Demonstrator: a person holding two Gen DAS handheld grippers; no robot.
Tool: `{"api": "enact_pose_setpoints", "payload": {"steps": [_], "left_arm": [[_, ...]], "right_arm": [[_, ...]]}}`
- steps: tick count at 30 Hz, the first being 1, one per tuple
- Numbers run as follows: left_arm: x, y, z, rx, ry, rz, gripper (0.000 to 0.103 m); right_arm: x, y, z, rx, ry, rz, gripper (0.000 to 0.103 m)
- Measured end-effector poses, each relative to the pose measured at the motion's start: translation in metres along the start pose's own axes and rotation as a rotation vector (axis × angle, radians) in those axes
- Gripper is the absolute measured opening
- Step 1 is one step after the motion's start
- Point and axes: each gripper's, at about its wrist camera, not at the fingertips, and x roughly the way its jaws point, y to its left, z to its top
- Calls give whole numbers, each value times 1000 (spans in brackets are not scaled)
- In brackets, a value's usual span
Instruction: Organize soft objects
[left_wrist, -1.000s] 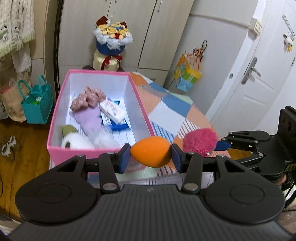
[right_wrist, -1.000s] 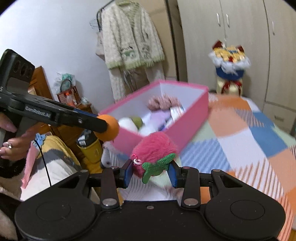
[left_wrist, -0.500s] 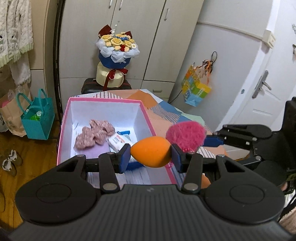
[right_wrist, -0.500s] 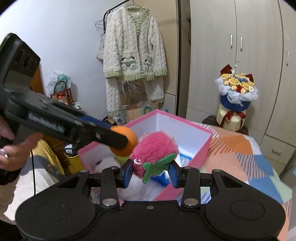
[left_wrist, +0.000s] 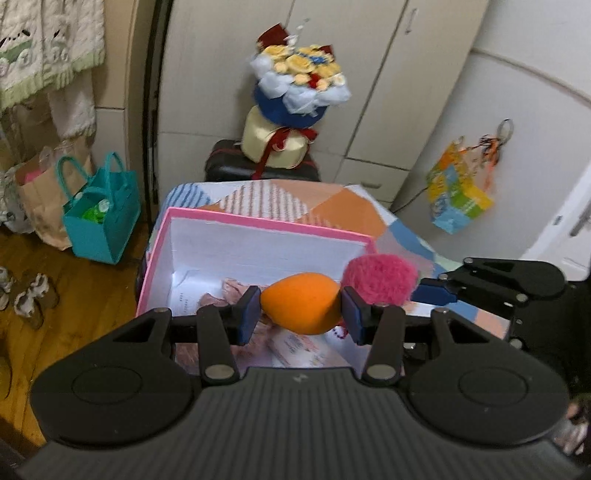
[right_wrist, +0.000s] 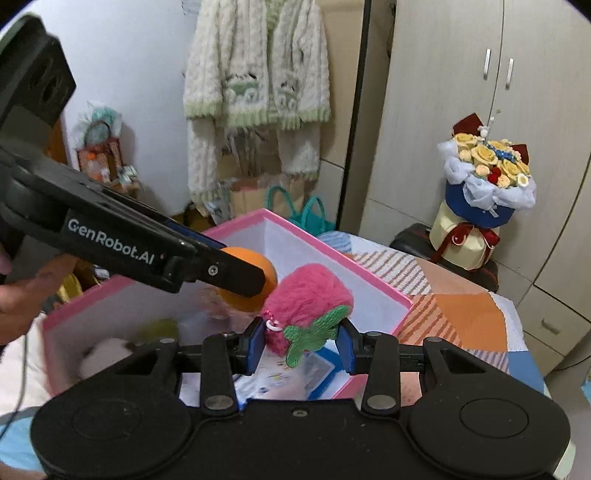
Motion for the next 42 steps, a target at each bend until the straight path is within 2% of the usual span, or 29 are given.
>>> {"api": "enact_pose_setpoints", "payload": {"steps": [5, 13, 15, 17, 18, 21, 23, 26, 31, 33, 35, 42], "left_arm": [[26, 5, 1, -24, 51, 17, 46], [47, 8, 4, -46, 63, 48, 49], [45, 5, 3, 9, 48, 62, 51], [38, -1, 0, 79, 12, 84, 58], [33, -3, -2, 90, -10, 96, 61], [16, 1, -8, 68, -43, 77, 63], [7, 4, -10, 51, -45, 64, 63], [-12, 2, -18, 63, -64, 52, 67], [-41, -16, -34, 146, -105, 76, 75], [-52, -25, -40, 196, -124, 82, 82], [-61, -33, -46, 235, -131, 101, 83], [-99, -47, -65, 253, -177, 63, 98]], "right_arm": [[17, 3, 2, -41, 25, 13, 47], [42, -7, 5, -31, 55, -29, 47], [42, -7, 3, -39, 49, -43, 56], [37, -8, -1, -39, 18, -1, 70], [33, -10, -4, -32, -5, 27, 72], [20, -16, -15, 19, -53, 40, 73], [4, -18, -24, 54, -90, 78, 73], [-16, -15, -34, 84, -126, 112, 73], [-46, -2, -46, 98, -160, 79, 73], [-53, 2, -49, 130, -160, 42, 74], [-62, 5, -55, 175, -183, -9, 74], [-97, 22, -67, 205, -209, -61, 78]]}}
